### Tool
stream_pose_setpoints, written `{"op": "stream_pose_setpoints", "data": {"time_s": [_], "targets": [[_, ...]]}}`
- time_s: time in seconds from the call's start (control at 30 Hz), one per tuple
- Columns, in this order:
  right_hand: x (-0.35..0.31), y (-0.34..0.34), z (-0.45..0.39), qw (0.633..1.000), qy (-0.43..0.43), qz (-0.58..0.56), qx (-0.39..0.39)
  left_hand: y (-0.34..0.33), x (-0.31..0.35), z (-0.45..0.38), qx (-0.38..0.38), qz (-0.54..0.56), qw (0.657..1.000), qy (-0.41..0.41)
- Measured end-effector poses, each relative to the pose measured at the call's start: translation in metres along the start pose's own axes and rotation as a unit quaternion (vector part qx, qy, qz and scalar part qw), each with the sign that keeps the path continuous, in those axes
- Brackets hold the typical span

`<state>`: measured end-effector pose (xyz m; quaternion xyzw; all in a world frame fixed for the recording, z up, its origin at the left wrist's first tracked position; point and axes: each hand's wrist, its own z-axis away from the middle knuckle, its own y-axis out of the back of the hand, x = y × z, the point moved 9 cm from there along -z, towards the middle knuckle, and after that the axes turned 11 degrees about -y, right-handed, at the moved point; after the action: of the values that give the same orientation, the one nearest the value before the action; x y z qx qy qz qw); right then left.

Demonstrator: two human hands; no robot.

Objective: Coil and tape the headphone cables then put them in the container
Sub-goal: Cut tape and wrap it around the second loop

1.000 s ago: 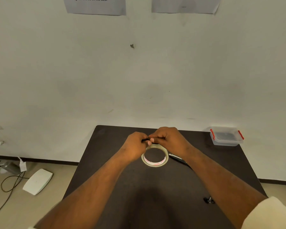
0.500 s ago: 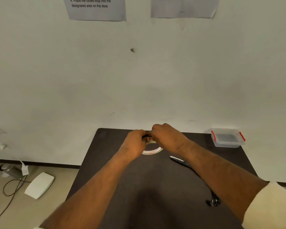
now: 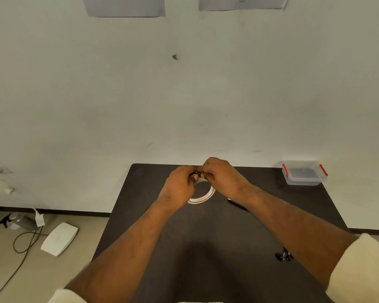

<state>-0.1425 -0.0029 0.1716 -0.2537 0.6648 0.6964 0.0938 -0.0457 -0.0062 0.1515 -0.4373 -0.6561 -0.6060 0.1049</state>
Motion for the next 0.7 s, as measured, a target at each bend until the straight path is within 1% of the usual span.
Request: {"op": "stream_pose_setpoints", "data": {"time_s": [0.07,0.1,0.2,0.27,0.33,0.4,0.5,0.6,0.7], "targets": [[0.005,0.003,0.0,0.998,-0.027,-0.047,0.013,-0.002,0.0,-0.001,0.007,-0.046,0.999,0.005],[0.009,0.006,0.0,0.994,-0.056,-0.093,0.027,-0.002,0.001,-0.002,0.011,-0.077,0.997,0.006],[0.023,0.011,-0.002,0.955,-0.156,-0.245,0.061,0.001,0.01,-0.004,0.038,-0.136,0.99,0.007],[0.027,0.008,-0.002,0.924,-0.21,-0.313,0.063,0.005,0.016,-0.002,0.068,-0.126,0.99,0.004],[0.029,0.004,-0.003,0.896,-0.253,-0.361,0.041,0.007,0.017,0.003,0.094,-0.098,0.991,0.011],[0.03,0.004,-0.005,0.881,-0.285,-0.377,0.016,0.006,0.018,0.004,0.106,-0.11,0.988,-0.004],[0.031,0.011,-0.011,0.885,-0.306,-0.35,0.004,0.005,0.018,0.003,0.109,-0.126,0.986,-0.019],[0.034,0.016,-0.016,0.881,-0.322,-0.347,-0.004,0.009,0.022,0.0,0.103,-0.096,0.99,-0.03],[0.038,0.018,-0.017,0.86,-0.335,-0.385,-0.025,0.015,0.024,-0.006,0.099,-0.051,0.993,-0.037]]}}
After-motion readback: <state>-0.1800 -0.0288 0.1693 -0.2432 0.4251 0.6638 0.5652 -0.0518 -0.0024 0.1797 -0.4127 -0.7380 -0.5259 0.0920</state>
